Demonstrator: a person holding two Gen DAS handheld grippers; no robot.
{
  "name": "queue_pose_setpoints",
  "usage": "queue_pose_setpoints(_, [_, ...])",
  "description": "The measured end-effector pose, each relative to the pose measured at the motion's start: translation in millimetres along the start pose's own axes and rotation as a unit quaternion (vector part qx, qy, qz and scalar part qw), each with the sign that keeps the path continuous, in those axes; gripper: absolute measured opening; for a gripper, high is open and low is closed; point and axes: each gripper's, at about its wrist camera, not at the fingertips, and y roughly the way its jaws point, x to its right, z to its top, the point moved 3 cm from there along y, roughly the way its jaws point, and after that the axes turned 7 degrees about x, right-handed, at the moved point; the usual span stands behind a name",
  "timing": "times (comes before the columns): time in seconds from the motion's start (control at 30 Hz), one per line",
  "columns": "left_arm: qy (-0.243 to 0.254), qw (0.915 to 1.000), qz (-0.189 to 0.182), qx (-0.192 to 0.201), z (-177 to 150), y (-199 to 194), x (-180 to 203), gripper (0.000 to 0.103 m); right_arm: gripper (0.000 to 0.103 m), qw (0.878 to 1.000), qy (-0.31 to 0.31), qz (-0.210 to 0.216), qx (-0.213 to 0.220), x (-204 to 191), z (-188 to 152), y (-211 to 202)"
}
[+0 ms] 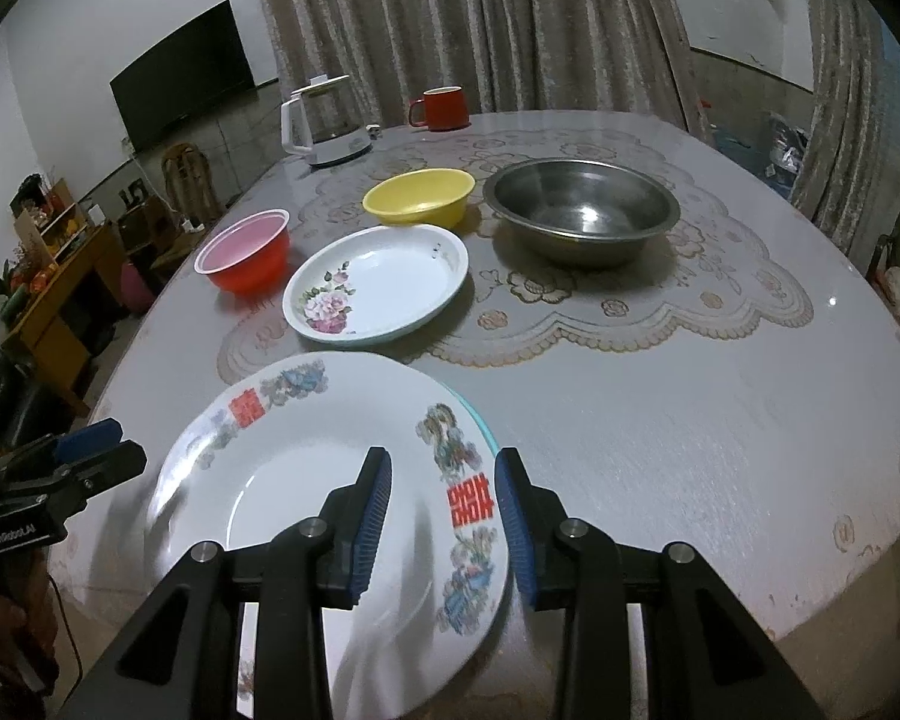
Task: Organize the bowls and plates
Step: 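Move both tools toward the white rose-pattern plate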
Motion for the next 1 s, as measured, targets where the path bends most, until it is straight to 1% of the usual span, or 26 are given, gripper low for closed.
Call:
queue_pose_setpoints(0.23, [-0.01, 0.9998, 0.02, -0.003, 8, 8, -10, 0.078, 0.036, 1.0, -0.019, -0.003, -0.005, -7, 14, 12])
queue_pose_setpoints(0.47, [-0.012, 0.9995, 0.029, -0.007, 10, 12, -15, 0.081, 0.036, 0.999, -0.032, 0.0, -0.011, -13, 20, 20])
queue_pose_setpoints(0.73, [-0.004, 0.999, 0.041, -0.016, 21, 23, -17, 0.084, 0.036, 0.998, -0.063, -0.023, -0.013, -9, 38, 32])
queue_pose_setpoints(0.83, [-0.008, 0.9986, 0.047, -0.021, 25, 27, -19, 0.087, 0.04, 0.997, -0.071, -0.03, -0.02, -6, 46, 42])
queue_pose_setpoints(0.93, [-0.011, 0.9985, 0.048, -0.024, 27, 31, -20, 0.087, 0.04, 0.995, -0.082, -0.042, -0.027, -3, 51, 52])
queue_pose_setpoints(1.0, [-0.01, 0.9983, 0.05, -0.027, 28, 32, -20, 0.087, 0.04, 0.995, -0.087, -0.042, -0.031, -2, 52, 57])
